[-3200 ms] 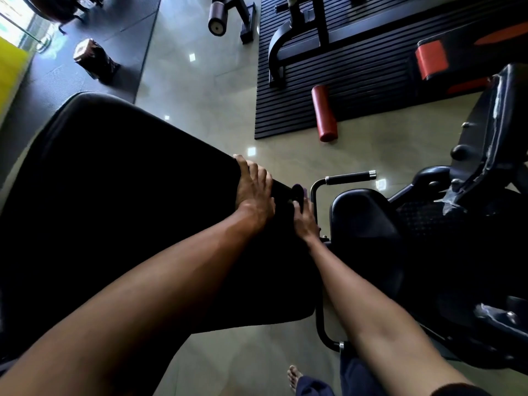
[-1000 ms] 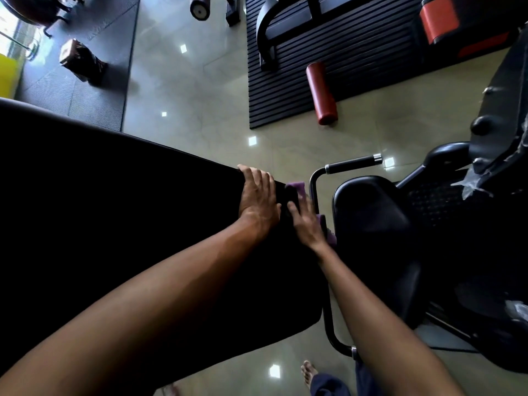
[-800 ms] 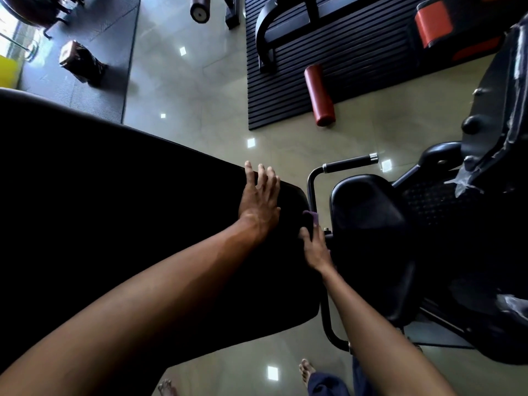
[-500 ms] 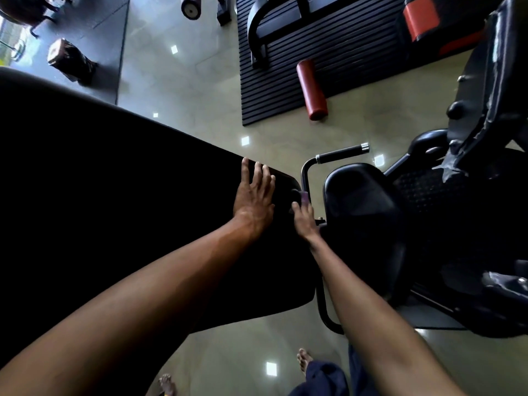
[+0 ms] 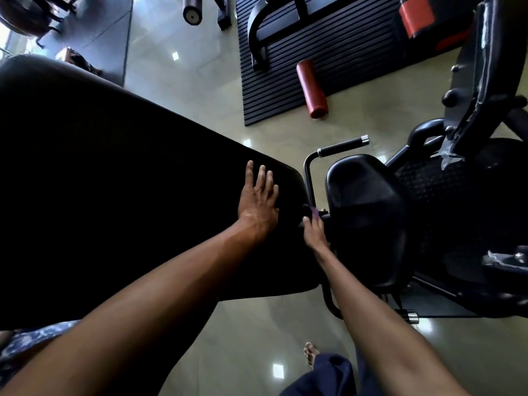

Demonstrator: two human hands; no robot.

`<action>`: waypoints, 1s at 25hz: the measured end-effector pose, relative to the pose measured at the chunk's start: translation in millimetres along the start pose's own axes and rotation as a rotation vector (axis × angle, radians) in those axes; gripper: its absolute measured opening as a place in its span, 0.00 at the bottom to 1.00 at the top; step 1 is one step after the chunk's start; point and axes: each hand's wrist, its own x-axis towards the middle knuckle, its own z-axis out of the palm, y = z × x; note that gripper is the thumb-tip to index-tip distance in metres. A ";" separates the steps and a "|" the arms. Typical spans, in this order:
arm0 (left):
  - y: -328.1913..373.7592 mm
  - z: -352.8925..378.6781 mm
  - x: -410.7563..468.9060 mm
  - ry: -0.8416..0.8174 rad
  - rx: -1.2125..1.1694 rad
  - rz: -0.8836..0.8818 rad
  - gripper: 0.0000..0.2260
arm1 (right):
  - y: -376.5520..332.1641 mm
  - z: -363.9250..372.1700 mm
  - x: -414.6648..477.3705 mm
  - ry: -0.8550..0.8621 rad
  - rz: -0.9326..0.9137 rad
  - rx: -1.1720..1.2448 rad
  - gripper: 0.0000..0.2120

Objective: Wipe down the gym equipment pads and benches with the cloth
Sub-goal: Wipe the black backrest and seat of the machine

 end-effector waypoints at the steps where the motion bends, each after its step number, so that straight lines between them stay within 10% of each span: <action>1: 0.4 0.2 -1.0 -0.002 0.000 0.005 0.29 | -14.6 4.1 -12.3 -0.001 -0.105 -0.015 0.26; 7: 2.4 4.2 -0.1 0.010 0.034 0.004 0.29 | 10.8 13.5 -113.5 -0.037 -0.591 0.029 0.25; 15: 4.9 3.0 -1.6 0.008 0.033 -0.007 0.29 | 26.6 -2.9 -7.9 -0.038 -0.056 0.027 0.27; 21: 2.2 1.7 -5.9 0.019 0.006 -0.008 0.28 | 5.4 19.5 -121.2 -0.064 -0.574 0.042 0.25; 25: 6.2 2.9 -25.9 0.017 -0.030 -0.015 0.27 | 50.3 14.1 -105.4 -0.001 -0.399 0.033 0.29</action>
